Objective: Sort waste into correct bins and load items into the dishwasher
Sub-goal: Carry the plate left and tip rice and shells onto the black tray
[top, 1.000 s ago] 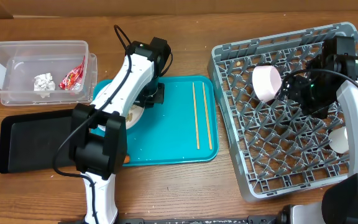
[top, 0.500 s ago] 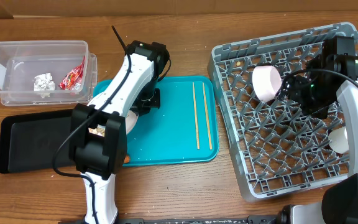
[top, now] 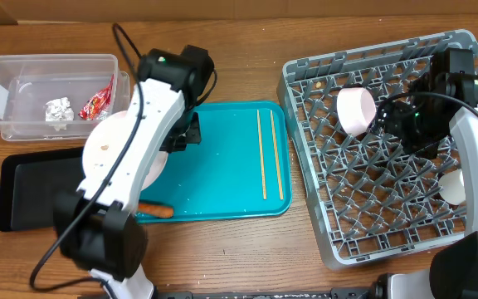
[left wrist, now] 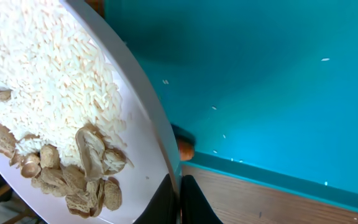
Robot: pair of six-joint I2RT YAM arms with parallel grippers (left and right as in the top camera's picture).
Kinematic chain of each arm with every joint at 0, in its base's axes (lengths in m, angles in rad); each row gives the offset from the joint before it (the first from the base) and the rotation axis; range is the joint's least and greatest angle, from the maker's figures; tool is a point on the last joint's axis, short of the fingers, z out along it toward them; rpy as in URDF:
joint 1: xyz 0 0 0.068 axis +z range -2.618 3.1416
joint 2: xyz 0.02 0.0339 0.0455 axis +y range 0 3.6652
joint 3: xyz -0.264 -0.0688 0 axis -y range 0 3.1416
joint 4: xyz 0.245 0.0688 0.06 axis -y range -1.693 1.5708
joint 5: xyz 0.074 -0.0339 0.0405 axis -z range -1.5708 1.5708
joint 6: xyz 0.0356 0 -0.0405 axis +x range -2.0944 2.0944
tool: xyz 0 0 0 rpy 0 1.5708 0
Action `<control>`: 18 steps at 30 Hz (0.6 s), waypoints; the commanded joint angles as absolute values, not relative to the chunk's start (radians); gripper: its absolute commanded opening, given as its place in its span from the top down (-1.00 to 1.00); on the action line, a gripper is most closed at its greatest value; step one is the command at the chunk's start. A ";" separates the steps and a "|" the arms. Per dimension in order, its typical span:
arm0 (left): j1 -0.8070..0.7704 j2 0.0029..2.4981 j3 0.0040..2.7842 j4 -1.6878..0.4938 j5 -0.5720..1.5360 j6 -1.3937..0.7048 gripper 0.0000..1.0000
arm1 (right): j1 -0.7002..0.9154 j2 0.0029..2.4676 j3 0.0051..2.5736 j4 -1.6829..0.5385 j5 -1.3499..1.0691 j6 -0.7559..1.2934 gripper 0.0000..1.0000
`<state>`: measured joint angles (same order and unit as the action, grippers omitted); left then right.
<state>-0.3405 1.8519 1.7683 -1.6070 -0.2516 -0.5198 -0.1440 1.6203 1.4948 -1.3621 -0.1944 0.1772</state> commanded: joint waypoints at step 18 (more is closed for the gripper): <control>-0.050 1.552 1.370 -1.335 -0.075 -0.282 0.92 | -0.145 1.588 1.493 -1.369 -0.191 0.159 -0.79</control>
<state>-0.1051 1.5761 1.3956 -1.3540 -0.1509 -0.3973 -0.1440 1.6203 1.4948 -1.3705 -0.1944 0.1642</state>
